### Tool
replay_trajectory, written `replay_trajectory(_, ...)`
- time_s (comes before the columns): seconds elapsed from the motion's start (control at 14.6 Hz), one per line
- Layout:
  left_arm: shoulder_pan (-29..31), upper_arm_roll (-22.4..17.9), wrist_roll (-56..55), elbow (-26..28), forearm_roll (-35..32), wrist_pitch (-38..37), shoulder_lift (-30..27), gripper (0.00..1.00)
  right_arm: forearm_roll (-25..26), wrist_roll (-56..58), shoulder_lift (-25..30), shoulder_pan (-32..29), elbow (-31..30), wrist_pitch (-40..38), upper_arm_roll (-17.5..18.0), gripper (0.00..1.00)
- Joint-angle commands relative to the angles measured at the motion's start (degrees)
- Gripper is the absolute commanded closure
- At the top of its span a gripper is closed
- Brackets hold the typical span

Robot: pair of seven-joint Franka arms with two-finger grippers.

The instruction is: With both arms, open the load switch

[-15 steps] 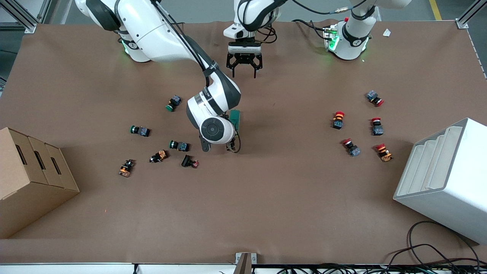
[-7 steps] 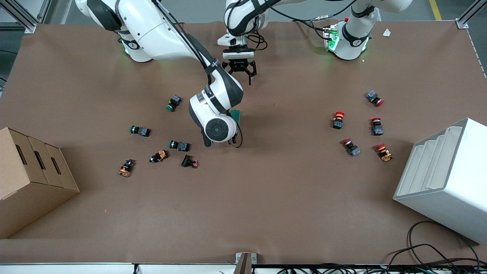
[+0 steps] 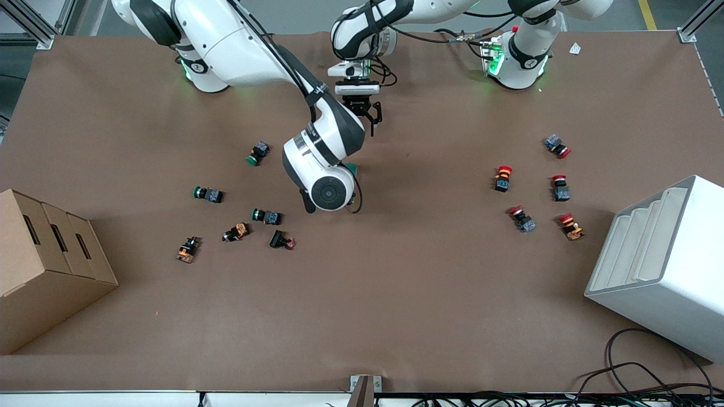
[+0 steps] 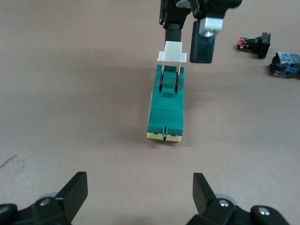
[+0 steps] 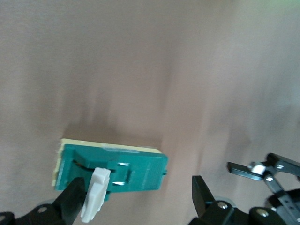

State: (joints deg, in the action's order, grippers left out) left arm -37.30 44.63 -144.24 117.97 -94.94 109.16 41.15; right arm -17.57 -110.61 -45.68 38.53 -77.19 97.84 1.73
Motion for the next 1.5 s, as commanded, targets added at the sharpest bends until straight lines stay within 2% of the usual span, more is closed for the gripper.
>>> replay_trajectory(0.0,-4.5,-4.6,-0.8,-1.2,-2.9,-1.1,0.4,0.01,-1.1,-0.6,0.1,0.4,1.1,-2.8,0.0,0.00)
replay_trajectory(0.14,-7.9,-8.0,-0.8,-3.3,-3.1,-1.1,1.4,0.01,-1.0,-0.5,0.0,1.2,0.8,-2.9,-0.1,0.00)
replay_trajectory(0.41,-11.1,-10.9,-0.6,-6.4,-3.6,-1.1,3.2,0.01,-1.0,-0.6,-0.1,2.0,0.0,-3.5,-0.1,0.00)
replay_trajectory(0.61,-13.4,-13.7,-0.8,-6.5,-6.2,-2.1,4.1,0.01,-1.0,-0.6,-0.1,2.1,0.0,-5.6,0.0,0.00)
replay_trajectory(1.02,-13.9,-15.4,-0.8,-6.8,-10.3,-3.3,6.0,0.01,-1.0,-0.7,-0.2,2.9,-0.7,-5.6,-0.1,0.00)
replay_trajectory(1.43,-13.9,-15.6,-0.8,-6.8,-10.7,-3.4,6.1,0.01,-1.0,-0.7,-0.4,3.6,-2.6,-4.6,-0.1,0.00)
